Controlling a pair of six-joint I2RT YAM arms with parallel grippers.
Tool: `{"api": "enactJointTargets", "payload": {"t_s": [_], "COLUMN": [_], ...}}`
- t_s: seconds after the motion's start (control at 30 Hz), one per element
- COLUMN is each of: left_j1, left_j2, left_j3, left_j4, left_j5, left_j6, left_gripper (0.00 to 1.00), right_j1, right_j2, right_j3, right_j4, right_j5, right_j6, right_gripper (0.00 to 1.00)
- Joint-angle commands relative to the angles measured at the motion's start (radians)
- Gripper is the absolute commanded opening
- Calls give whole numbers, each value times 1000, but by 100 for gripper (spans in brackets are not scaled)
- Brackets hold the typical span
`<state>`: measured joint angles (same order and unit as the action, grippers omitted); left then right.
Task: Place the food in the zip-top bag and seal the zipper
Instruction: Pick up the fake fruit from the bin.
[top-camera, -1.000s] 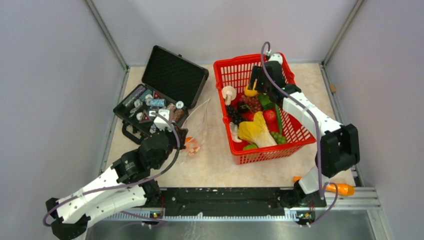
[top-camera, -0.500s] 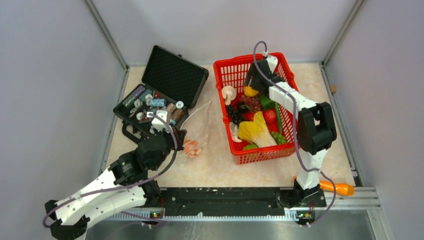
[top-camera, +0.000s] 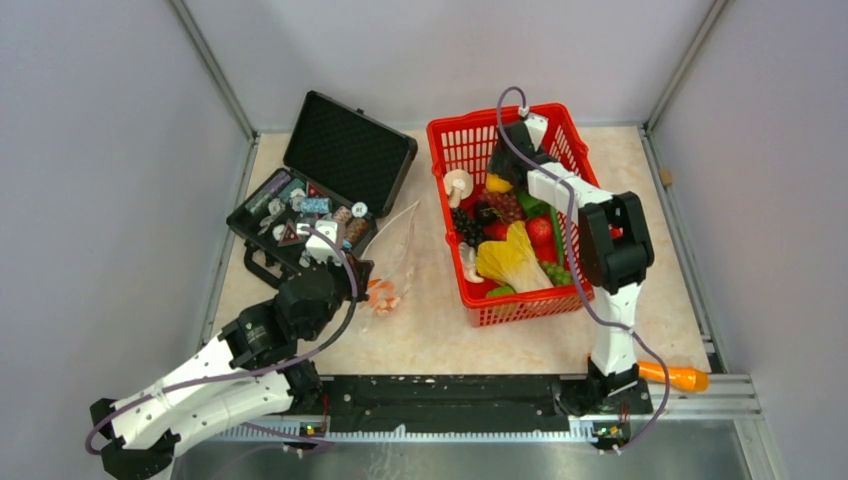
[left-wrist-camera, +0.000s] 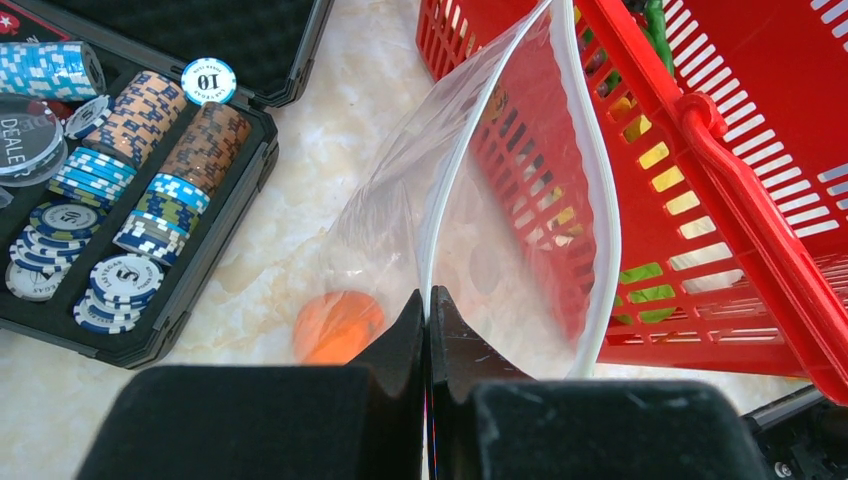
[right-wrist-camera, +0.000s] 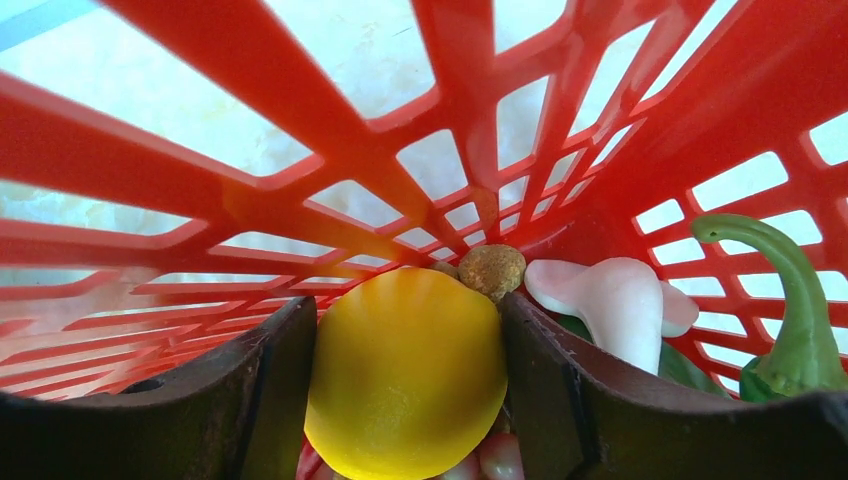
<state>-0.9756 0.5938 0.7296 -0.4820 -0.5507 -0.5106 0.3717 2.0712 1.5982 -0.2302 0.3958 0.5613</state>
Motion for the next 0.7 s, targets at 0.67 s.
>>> {"api": "enactJointTargets", "payload": {"t_s": [0.67], "left_j1": [-2], "left_j2": [4], "left_j3": [19], "left_j4": [33], "left_j5": [-37], "left_j6": [8], "left_gripper": [0], "right_j1": [-13], "right_j2": [-478], "right_j3": [-519], "right_j4": [530], "right_j5": [-252], "right_j6": [-48], "right_gripper": [26]}}
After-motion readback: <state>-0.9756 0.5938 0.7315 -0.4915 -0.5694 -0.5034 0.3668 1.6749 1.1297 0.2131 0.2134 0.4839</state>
